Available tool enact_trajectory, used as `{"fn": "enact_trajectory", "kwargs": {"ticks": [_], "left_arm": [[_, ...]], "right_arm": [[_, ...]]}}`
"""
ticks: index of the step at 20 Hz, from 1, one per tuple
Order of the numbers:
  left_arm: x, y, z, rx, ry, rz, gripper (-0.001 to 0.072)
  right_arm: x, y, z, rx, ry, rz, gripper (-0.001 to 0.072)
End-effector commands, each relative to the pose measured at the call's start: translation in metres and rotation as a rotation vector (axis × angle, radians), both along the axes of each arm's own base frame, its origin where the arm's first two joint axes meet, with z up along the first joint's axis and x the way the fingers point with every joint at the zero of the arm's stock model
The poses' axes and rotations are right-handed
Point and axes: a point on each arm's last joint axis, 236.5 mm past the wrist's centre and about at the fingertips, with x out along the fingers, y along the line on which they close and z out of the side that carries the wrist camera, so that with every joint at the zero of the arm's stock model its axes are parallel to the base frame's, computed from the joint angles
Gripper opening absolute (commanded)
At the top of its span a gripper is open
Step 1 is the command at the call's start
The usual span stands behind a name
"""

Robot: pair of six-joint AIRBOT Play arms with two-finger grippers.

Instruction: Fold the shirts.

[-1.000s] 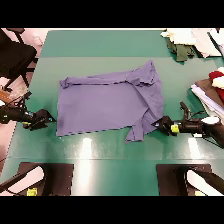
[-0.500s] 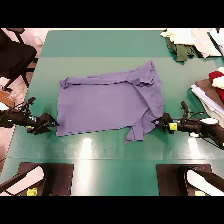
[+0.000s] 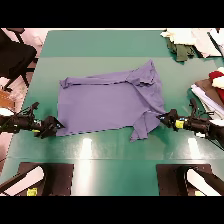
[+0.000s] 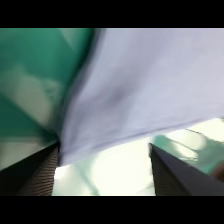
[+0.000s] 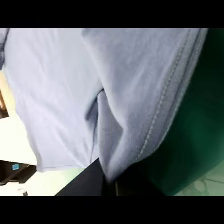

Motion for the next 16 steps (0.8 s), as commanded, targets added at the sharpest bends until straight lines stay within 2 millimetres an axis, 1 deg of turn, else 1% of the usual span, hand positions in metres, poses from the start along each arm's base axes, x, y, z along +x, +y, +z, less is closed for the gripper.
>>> {"fn": "enact_trajectory", "kwargs": {"ticks": [1, 2, 3, 4, 6, 7, 9, 11, 12, 13, 15, 16], "left_arm": [[0.0, -0.003, -0.018, 0.003, -0.019, 0.049, 0.0584], [0.001, -0.005, -0.018, -0.008, -0.028, 0.058, 0.0393], [0.006, -0.011, -0.014, -0.037, -0.055, 0.063, 0.0203], [0.013, -0.019, -0.006, -0.081, -0.092, 0.061, 0.0024], [0.022, -0.036, 0.016, -0.187, -0.142, 0.056, 0.0021], [0.021, -0.042, 0.025, -0.225, -0.149, 0.036, 0.002], [0.015, -0.048, 0.041, -0.243, -0.172, -0.006, 0.0019], [0.017, -0.046, 0.063, -0.2, -0.243, 0.016, 0.0019], [0.018, -0.045, 0.075, -0.175, -0.281, 0.037, 0.0018], [0.018, -0.048, 0.083, -0.177, -0.299, 0.045, 0.0018], [0.014, -0.051, 0.083, -0.172, -0.297, 0.018, 0.0018], [0.014, -0.052, 0.084, -0.174, -0.298, 0.013, 0.0018]], "right_arm": [[-0.001, 0.001, 0.004, 0.013, -0.005, 0.004, 0.0019], [0.0, 0.001, 0.005, 0.016, -0.007, 0.002, 0.0019], [-0.002, 0.003, 0.008, 0.019, -0.015, 0.011, 0.0019], [-0.005, 0.006, 0.015, 0.024, -0.032, 0.027, 0.0019], [-0.007, 0.003, 0.036, 0.023, -0.092, 0.022, 0.0018], [-0.007, -0.004, 0.048, 0.014, -0.124, -0.004, 0.0019], [-0.01, -0.026, 0.066, -0.038, -0.17, -0.082, 0.0018], [-0.026, -0.048, 0.072, -0.126, -0.178, -0.132, 0.0018], [-0.032, -0.05, 0.073, -0.155, -0.171, -0.144, 0.0018], [-0.035, -0.046, 0.076, -0.165, -0.178, -0.136, 0.0018], [-0.044, -0.033, 0.083, -0.168, -0.194, -0.104, 0.0018], [-0.047, -0.034, 0.084, -0.188, -0.189, -0.108, 0.0018]]}}
